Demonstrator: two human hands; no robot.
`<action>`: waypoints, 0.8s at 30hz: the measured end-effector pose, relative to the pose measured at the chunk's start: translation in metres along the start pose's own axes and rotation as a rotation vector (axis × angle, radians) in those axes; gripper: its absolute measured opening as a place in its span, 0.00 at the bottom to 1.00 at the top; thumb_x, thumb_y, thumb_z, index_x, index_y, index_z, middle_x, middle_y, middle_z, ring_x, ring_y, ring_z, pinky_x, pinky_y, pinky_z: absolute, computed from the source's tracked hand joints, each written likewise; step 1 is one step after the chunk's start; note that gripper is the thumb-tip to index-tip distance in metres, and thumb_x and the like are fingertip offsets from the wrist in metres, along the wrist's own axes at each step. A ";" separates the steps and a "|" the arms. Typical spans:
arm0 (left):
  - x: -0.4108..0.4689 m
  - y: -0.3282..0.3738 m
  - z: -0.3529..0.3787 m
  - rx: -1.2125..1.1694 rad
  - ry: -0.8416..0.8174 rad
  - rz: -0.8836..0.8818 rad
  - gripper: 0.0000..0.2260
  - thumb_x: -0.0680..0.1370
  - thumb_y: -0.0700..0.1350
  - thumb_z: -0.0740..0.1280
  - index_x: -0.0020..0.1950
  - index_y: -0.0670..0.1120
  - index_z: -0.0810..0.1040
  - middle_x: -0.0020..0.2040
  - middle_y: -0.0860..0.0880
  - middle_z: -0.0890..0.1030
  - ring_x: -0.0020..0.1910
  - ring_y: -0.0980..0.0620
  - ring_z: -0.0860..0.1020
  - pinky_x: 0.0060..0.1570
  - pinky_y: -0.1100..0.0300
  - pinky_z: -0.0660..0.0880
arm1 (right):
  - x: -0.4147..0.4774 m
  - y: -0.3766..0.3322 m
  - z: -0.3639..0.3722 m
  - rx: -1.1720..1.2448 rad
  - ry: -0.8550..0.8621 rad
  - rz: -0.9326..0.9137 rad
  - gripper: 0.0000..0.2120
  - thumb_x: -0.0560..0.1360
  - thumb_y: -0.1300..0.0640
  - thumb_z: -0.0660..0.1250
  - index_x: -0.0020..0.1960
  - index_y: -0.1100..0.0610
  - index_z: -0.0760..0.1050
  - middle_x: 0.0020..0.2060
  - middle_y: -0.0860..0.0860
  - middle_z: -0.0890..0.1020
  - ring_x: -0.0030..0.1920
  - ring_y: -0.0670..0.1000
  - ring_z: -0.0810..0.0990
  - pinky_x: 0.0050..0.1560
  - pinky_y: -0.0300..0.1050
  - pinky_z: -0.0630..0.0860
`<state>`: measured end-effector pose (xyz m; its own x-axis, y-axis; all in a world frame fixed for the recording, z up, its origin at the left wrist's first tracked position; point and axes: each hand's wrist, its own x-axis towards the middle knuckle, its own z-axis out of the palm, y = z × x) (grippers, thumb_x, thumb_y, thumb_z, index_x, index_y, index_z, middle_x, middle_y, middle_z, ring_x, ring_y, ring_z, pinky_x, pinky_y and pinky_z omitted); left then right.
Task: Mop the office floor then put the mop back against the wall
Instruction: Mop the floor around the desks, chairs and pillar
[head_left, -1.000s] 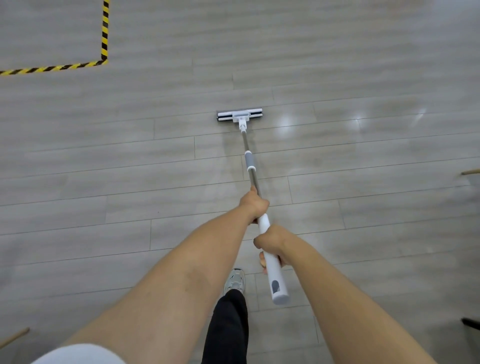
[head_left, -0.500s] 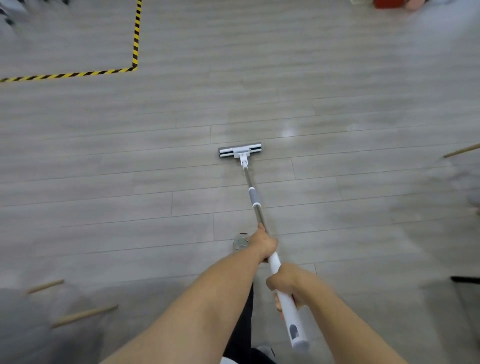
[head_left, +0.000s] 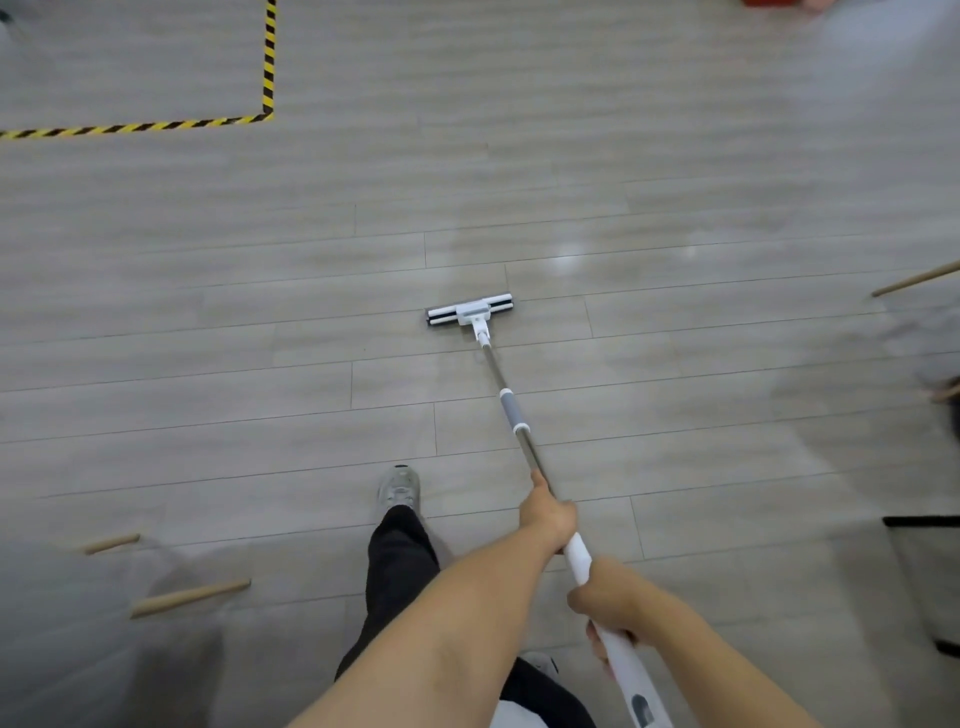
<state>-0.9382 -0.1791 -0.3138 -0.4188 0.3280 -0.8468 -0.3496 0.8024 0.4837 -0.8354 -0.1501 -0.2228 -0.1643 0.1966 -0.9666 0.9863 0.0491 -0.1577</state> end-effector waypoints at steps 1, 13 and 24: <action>0.009 0.007 -0.005 -0.007 0.000 0.004 0.36 0.79 0.44 0.62 0.82 0.59 0.48 0.60 0.46 0.81 0.54 0.43 0.81 0.53 0.51 0.81 | 0.004 -0.010 -0.006 0.002 0.008 0.005 0.06 0.75 0.62 0.60 0.52 0.60 0.67 0.32 0.58 0.80 0.26 0.55 0.78 0.39 0.56 0.83; 0.204 0.174 -0.199 0.042 0.021 0.091 0.32 0.78 0.43 0.63 0.81 0.54 0.57 0.61 0.43 0.80 0.55 0.40 0.80 0.48 0.51 0.82 | 0.108 -0.292 -0.090 0.117 0.039 0.001 0.15 0.79 0.62 0.63 0.64 0.63 0.64 0.35 0.61 0.80 0.26 0.57 0.79 0.30 0.51 0.81; 0.331 0.298 -0.363 0.095 0.007 0.051 0.33 0.77 0.44 0.63 0.80 0.56 0.57 0.60 0.44 0.78 0.53 0.41 0.80 0.40 0.53 0.81 | 0.170 -0.516 -0.141 0.219 -0.018 -0.038 0.05 0.80 0.64 0.61 0.55 0.61 0.67 0.36 0.59 0.78 0.30 0.56 0.78 0.32 0.51 0.81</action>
<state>-1.4854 -0.0120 -0.3693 -0.4396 0.3662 -0.8201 -0.2467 0.8287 0.5023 -1.3746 -0.0042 -0.2775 -0.2028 0.1812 -0.9623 0.9598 -0.1578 -0.2320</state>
